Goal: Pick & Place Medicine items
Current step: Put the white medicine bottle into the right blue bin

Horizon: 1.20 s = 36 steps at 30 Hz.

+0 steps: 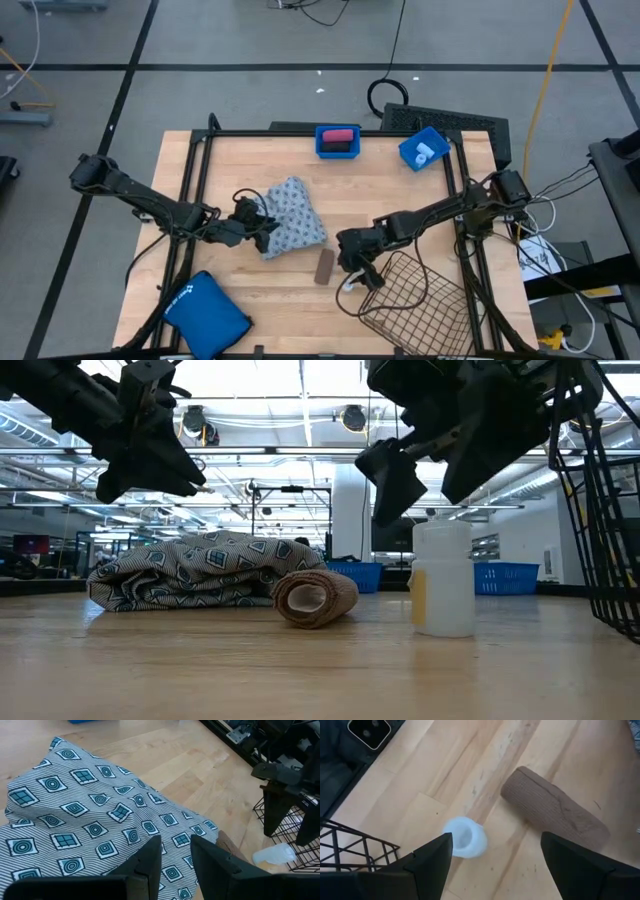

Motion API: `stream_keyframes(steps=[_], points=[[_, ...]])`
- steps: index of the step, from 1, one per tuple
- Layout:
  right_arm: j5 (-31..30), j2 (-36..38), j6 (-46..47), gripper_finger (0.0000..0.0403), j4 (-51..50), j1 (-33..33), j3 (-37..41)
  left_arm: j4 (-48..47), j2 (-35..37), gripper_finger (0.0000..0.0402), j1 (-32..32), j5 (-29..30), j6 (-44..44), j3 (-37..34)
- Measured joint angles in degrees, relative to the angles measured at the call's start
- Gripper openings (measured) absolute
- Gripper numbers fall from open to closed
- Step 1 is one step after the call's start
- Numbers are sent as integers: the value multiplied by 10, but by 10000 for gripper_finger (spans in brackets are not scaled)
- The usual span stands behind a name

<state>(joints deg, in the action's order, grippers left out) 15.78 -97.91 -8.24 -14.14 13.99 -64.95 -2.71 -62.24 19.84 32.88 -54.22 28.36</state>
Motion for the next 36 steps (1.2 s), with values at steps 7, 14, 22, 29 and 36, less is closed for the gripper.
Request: stream_keyframes(steps=[7,14,22,29,36], points=[[25,-21,1,290,2,10,-3,0,0,113,0,0,0,0],[32,-29,0,290,4,10,-2,0,0,113,0,0,0,0],[4,-7,-6,290,22,12,1,0,0,113,0,0,0,0],[-41,56,-7,290,17,12,2,0,0,113,0,0,0,0],[-110,176,72,290,-31,12,2,0,0,113,0,0,0,0]])
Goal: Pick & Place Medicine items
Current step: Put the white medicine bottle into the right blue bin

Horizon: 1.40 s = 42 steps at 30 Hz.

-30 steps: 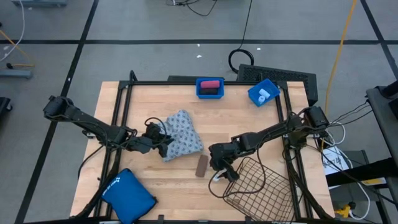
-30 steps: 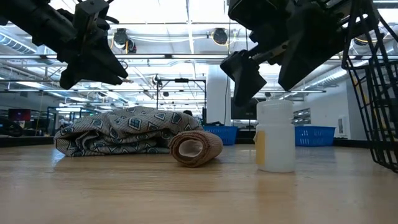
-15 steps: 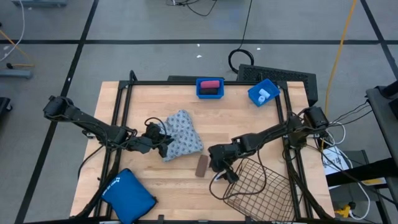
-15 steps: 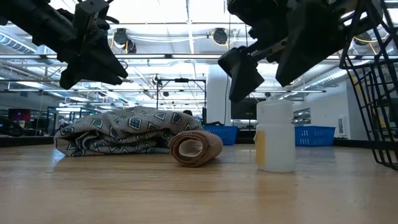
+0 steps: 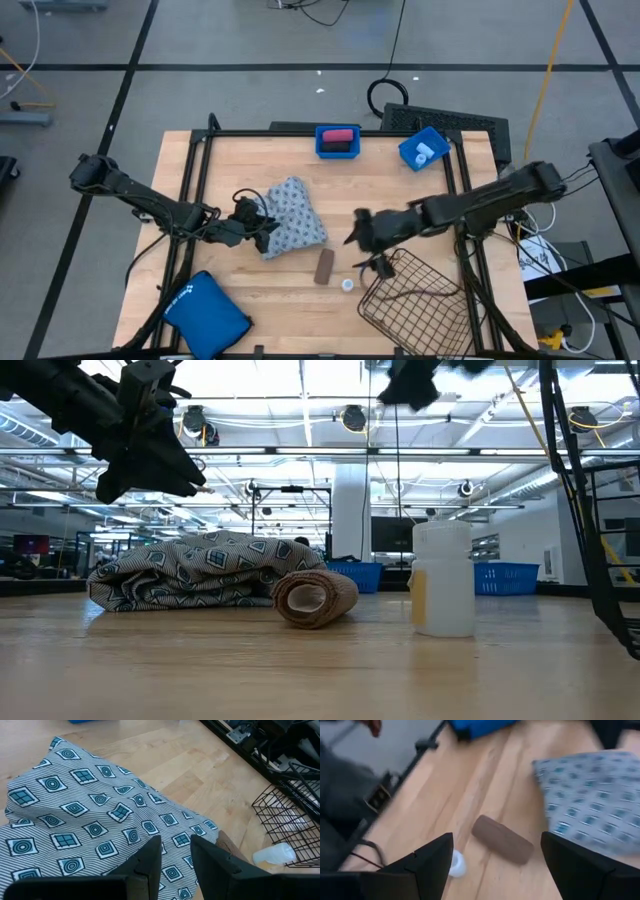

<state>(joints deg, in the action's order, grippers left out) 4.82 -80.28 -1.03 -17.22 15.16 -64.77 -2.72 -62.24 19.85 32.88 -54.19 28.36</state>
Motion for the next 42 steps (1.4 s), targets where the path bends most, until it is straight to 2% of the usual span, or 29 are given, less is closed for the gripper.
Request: stream_keyframes(steps=[4,7,12,16,22,27,31,34,36,39,42], points=[[-46,92,65,290,-55,0,8,0,0,113,0,0,0,0],[-97,171,83,290,-55,8,44,0,0,113,0,0,0,0],[-235,293,84,290,-2,34,138,29,0,113,-2,13,18,0],[-297,355,85,290,57,51,208,40,0,113,-8,31,43,0],[-306,382,73,290,124,56,278,64,0,113,-7,32,20,0],[-317,382,62,290,151,56,302,113,0,113,-7,27,-15,0],[-319,383,63,290,162,56,312,140,0,113,-6,-9,44,0],[-318,383,63,290,161,56,315,215,-14,113,-9,-55,93,3],[-318,382,63,290,161,56,315,261,-40,116,1,-84,157,23],[-318,383,63,290,162,56,315,266,-95,140,26,-112,257,94],[-317,383,63,290,161,56,315,200,-163,186,47,-106,365,171]])
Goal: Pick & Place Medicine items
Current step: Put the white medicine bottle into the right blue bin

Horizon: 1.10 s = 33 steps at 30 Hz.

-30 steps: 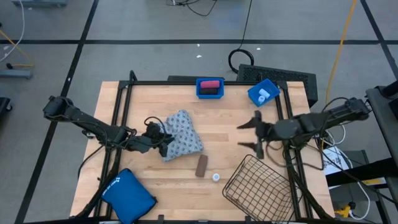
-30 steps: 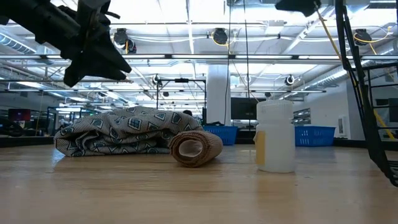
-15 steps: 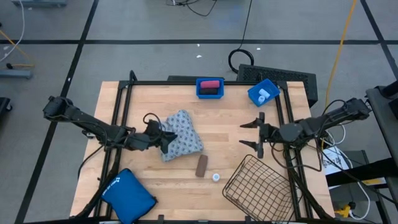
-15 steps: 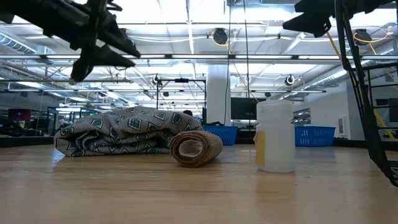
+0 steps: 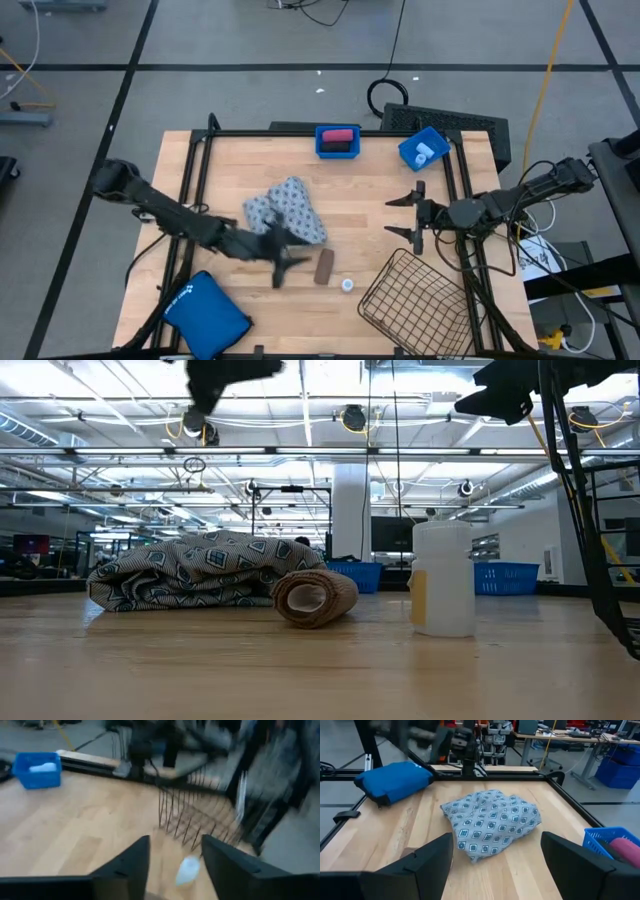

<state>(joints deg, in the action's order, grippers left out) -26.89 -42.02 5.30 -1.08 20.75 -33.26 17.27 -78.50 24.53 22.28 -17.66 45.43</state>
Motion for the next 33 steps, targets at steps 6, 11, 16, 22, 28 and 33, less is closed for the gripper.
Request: stream_keyframes(steps=[6,11,16,22,28,33], points=[[0,0,-2,290,-1,0,0,-20,-141,278,9,-20,107,102],[0,0,-15,290,0,0,0,7,-246,312,-2,-96,112,142],[0,0,-17,290,4,0,0,86,-316,315,-18,-208,103,165],[0,0,-17,290,9,0,0,101,-345,297,-39,-195,124,167],[0,-1,-17,290,9,0,0,100,-376,291,-47,-180,100,166],[0,-1,-17,290,9,0,0,102,-387,293,-47,-179,98,166]])
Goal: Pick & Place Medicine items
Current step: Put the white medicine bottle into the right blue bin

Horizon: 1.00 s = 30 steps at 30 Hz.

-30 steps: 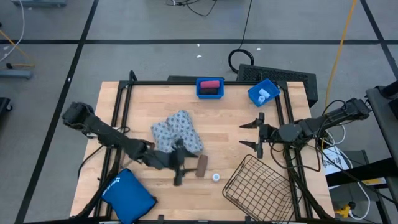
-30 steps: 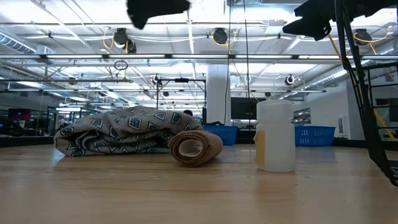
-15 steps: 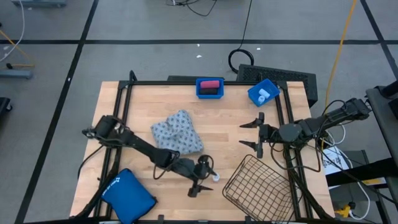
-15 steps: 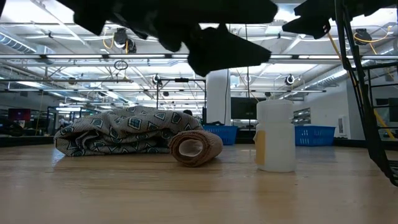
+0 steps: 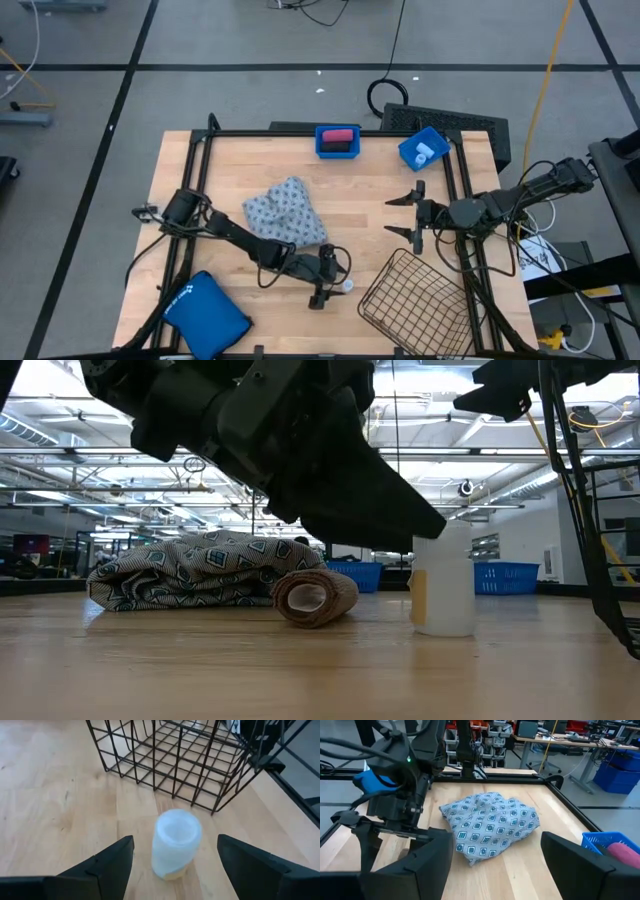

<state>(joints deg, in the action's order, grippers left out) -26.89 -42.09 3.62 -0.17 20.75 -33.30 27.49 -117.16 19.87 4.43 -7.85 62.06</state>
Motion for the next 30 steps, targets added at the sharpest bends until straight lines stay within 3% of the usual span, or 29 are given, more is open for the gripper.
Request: stream_keyframes(steps=[30], points=[[0,-9,0,290,2,0,0,25,-21,273,-7,28,13,4]])
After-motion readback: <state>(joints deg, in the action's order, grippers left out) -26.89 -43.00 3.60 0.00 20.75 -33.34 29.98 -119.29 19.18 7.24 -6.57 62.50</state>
